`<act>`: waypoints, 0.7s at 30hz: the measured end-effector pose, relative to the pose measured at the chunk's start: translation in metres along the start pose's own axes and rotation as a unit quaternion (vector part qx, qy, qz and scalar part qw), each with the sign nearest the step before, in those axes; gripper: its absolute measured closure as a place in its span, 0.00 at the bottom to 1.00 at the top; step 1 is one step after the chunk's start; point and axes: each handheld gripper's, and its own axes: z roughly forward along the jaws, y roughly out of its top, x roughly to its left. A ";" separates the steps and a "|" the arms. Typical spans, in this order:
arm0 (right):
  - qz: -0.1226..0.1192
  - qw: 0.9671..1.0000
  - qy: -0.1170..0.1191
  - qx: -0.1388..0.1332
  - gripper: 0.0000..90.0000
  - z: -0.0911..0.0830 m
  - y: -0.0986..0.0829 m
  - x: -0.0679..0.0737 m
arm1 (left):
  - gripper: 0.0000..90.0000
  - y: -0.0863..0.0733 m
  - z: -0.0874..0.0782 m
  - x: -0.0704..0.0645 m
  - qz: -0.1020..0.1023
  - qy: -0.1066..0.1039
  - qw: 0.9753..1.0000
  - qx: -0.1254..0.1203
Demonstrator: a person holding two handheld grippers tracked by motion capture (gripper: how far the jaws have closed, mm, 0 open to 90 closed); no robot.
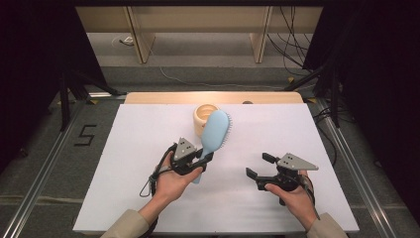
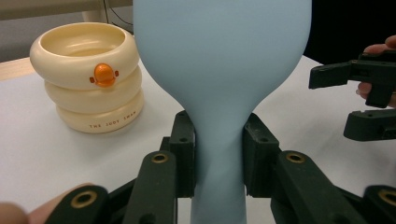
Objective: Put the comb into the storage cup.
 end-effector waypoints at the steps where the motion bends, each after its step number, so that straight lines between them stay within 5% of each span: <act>1: -0.002 1.000 0.002 0.001 0.16 0.001 0.000 0.001 | 0.77 0.000 0.000 -0.001 -0.001 0.000 1.000 0.000; 21: 0.001 1.000 0.023 -0.003 0.16 0.016 0.004 0.017 | 0.77 0.000 0.010 -0.010 0.003 -0.011 1.000 -0.001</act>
